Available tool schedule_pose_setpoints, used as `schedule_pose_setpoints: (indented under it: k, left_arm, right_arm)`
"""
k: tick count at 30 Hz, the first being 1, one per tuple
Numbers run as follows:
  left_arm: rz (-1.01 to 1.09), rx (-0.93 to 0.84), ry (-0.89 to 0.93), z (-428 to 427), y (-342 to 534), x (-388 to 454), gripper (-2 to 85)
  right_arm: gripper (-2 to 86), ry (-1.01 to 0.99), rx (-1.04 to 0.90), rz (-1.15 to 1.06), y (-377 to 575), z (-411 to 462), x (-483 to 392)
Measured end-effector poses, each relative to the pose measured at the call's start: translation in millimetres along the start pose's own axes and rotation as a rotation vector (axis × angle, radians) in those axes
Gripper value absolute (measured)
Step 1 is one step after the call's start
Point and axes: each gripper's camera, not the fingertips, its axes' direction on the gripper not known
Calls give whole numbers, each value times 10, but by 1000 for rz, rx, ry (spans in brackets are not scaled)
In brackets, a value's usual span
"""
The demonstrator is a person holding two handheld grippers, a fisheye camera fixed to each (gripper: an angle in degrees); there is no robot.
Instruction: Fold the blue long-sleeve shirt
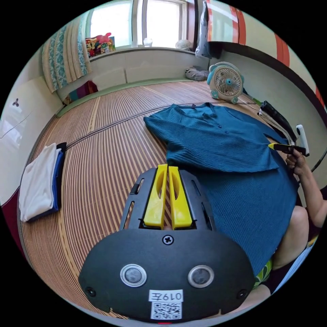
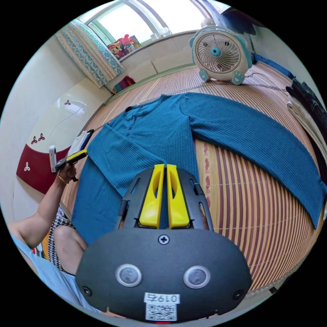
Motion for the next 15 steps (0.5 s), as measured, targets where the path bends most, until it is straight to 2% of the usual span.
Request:
schedule_pose_setpoints:
  k: [7,11,15]
  left_arm:
    - [-57,-50,12,-92,-53,-139,24]
    - [-67,26,117,-240,-70,-216,64]
    - [34,-57,-11,-183,-204,-103,92]
  right_arm:
    - [0,-9,-6,25,23,16,11]
    - [0,-15,-10,26,14,-8,-4]
    - [0,-21,-7,31,0,-48,-28]
